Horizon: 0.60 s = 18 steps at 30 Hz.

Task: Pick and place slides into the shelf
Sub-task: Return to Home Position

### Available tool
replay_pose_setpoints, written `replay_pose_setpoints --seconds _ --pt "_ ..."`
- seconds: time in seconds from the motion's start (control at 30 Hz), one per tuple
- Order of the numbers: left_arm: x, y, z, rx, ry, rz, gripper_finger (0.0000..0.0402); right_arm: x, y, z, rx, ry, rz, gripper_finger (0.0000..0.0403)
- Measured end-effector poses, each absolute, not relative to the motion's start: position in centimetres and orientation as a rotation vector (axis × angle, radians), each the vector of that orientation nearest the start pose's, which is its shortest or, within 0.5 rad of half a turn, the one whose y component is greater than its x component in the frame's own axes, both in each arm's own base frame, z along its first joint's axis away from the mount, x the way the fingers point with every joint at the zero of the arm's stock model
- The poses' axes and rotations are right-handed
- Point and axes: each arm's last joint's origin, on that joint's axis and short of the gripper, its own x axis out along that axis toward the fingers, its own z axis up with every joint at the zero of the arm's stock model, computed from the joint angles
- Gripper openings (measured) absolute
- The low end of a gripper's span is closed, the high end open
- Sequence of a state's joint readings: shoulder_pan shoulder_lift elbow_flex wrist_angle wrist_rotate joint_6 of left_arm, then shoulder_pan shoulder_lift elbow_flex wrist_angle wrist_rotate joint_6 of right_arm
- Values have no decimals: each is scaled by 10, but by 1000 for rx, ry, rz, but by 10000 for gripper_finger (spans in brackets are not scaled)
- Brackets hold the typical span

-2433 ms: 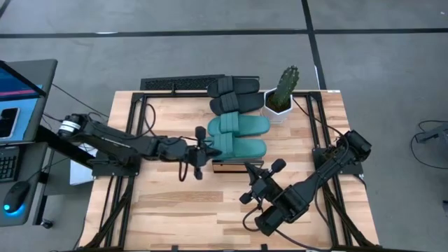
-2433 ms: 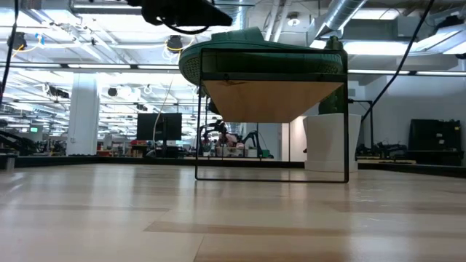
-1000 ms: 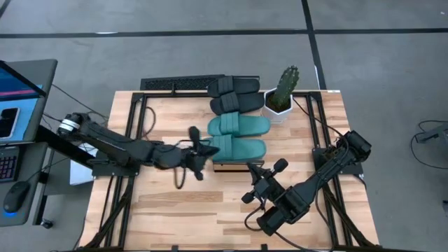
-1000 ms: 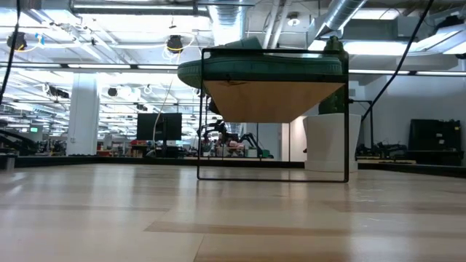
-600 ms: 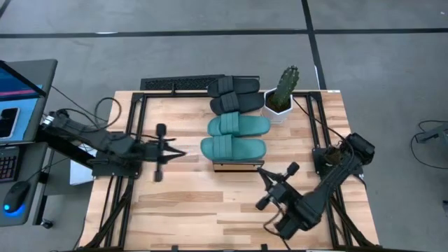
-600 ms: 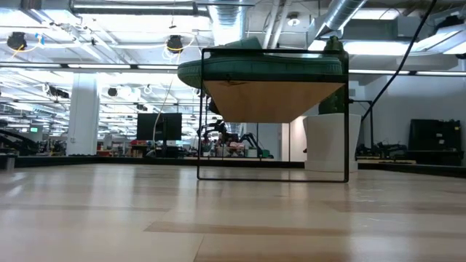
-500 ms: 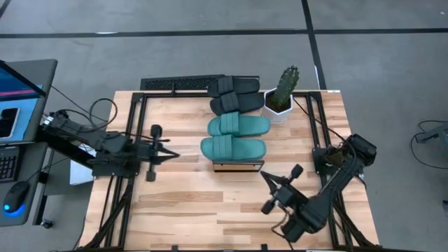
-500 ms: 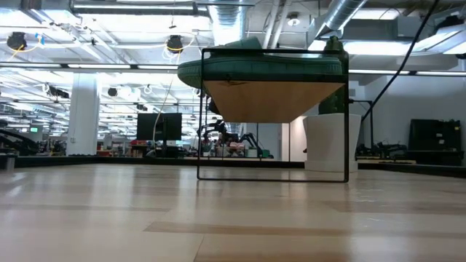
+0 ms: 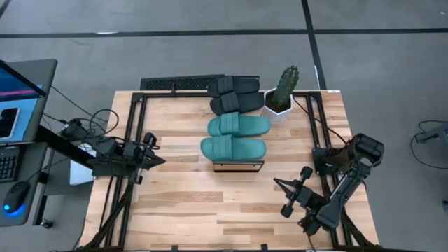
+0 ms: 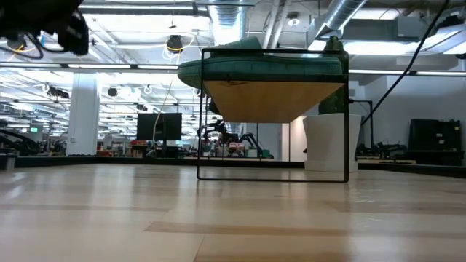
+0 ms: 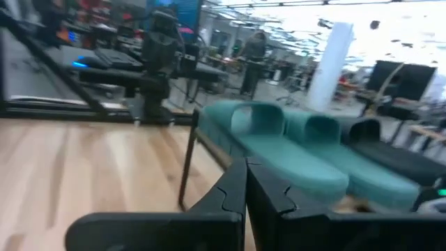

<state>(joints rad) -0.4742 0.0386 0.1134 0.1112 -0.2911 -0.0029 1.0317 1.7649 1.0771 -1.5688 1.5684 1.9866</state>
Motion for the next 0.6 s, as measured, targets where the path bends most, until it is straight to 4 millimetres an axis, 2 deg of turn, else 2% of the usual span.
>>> replay_pose_setpoints --seconds 0.13,0.27,0.43,0.6 --pt "85 -34 195 -75 -154 -168 0 138 198 178 -220 57 -488 0" --pt "85 -32 192 -79 -133 -108 0 132 195 169 -188 47 -472 0" --pt "85 -30 195 -109 -161 -24 0 137 187 178 -134 37 -508 0" --pt "85 -29 195 -83 -163 10 0 139 175 198 -83 25 -540 0"
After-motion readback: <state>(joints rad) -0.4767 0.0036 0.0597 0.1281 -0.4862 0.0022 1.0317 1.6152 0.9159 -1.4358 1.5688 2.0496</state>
